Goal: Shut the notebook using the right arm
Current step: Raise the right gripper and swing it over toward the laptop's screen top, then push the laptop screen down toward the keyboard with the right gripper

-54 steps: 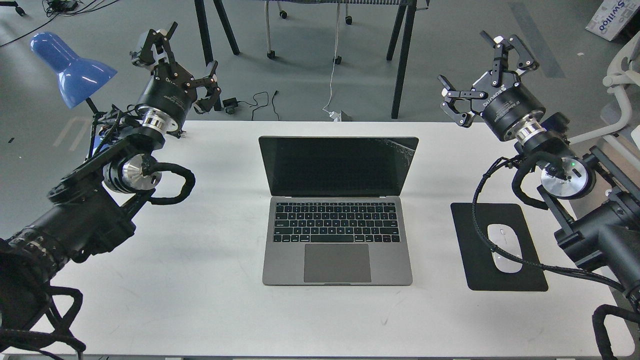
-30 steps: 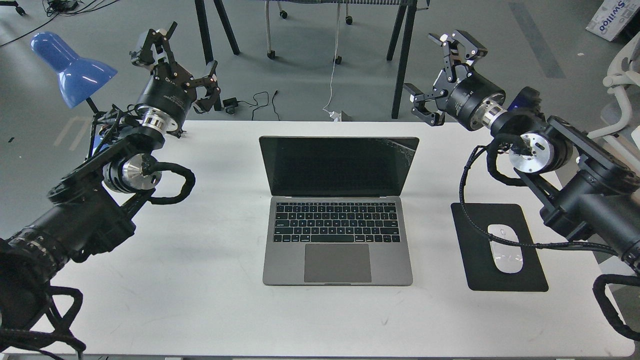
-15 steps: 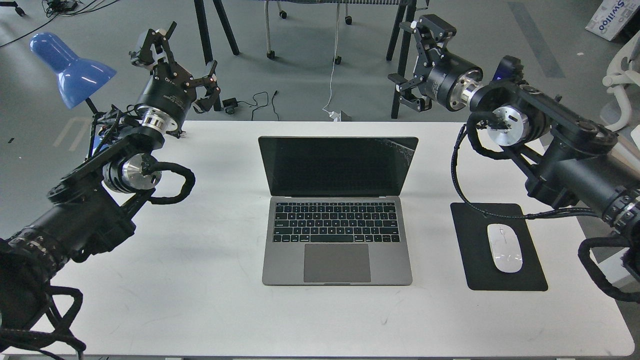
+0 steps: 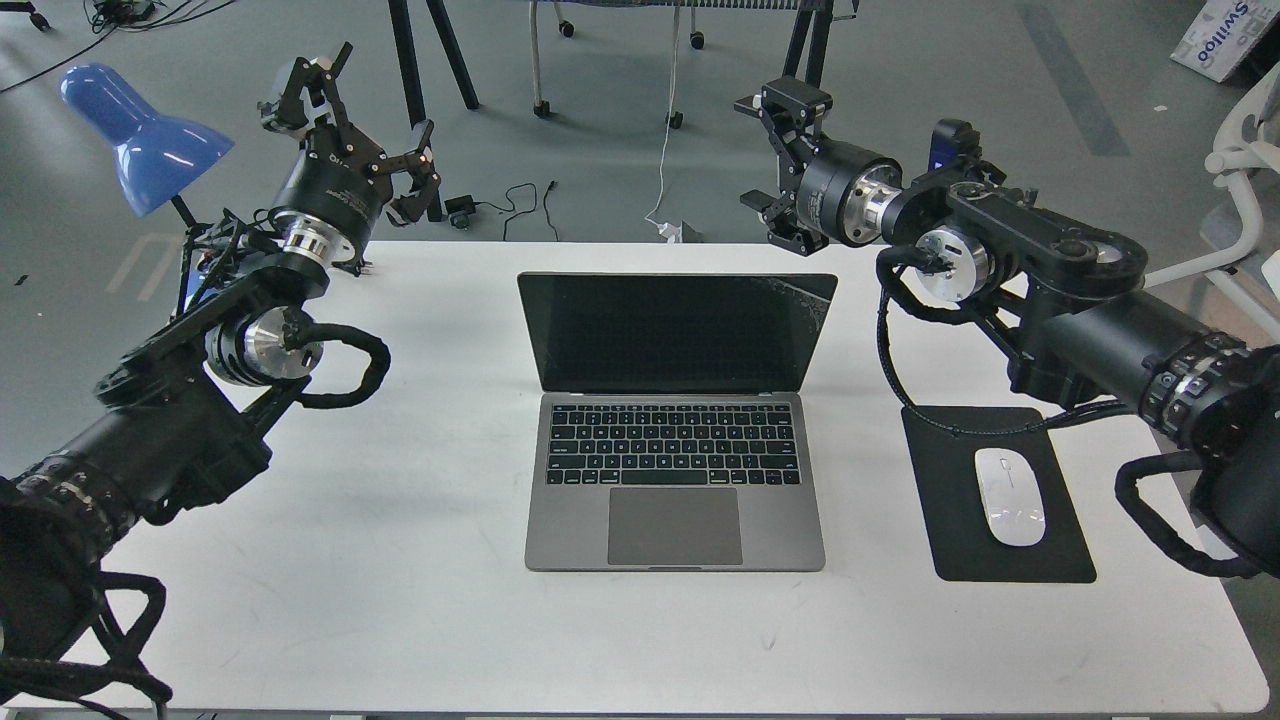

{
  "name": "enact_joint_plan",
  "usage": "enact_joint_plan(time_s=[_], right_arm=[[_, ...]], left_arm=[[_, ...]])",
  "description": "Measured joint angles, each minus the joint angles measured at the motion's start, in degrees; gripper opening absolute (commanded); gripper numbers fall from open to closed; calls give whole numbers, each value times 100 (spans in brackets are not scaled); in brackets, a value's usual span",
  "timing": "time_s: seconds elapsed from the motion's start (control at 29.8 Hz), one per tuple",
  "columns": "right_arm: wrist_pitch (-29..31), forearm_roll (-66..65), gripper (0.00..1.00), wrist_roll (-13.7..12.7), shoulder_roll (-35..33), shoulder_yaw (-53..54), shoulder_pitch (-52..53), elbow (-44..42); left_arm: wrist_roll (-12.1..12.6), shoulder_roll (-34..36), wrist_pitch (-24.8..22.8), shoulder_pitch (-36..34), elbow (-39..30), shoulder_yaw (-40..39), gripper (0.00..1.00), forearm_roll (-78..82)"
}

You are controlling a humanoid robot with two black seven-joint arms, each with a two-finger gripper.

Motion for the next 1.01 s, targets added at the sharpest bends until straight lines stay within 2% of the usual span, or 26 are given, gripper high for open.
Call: enact_joint_plan(time_s=[0.37,1.01], right_arm=[[231,-9,100,0,-207,-744,94,423],[444,-210,100,0,-1231,-1130,9,2339]], left_arm=[[0,0,1,0,0,0,100,0],[0,0,1,0,11,8,100,0]])
